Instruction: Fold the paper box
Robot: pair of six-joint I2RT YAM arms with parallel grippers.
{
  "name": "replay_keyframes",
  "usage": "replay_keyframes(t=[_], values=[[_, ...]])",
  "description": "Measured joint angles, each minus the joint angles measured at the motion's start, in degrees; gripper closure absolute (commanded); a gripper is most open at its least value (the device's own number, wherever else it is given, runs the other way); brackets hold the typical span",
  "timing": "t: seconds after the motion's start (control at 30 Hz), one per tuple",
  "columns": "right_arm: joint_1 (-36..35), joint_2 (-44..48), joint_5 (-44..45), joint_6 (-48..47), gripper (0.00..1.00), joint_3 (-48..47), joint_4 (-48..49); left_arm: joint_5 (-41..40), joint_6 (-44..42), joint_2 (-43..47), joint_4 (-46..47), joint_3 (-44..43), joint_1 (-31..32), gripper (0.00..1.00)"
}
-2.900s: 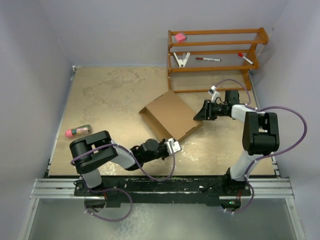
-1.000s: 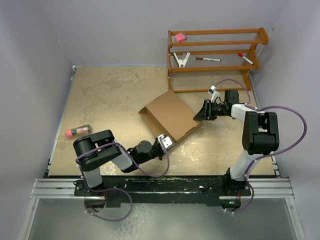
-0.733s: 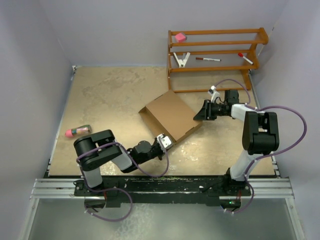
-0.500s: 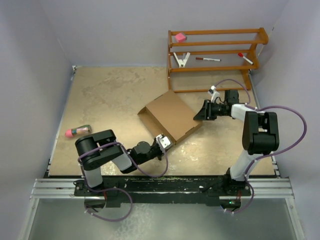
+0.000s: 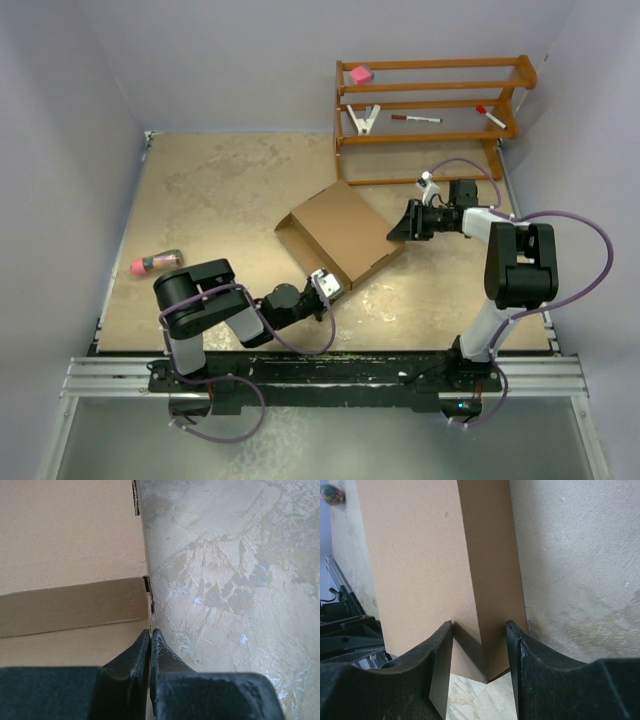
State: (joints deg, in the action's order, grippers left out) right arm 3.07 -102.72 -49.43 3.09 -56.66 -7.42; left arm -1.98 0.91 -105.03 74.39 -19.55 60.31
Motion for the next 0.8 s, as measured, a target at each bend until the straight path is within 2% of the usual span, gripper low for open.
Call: replay_keyframes(t=[0.8], values=[[0.0, -0.02, 0.07, 0.0, 0.54, 0.0, 0.02, 0.48, -0.42, 5.4, -13.64, -3.87, -0.2, 0.96]])
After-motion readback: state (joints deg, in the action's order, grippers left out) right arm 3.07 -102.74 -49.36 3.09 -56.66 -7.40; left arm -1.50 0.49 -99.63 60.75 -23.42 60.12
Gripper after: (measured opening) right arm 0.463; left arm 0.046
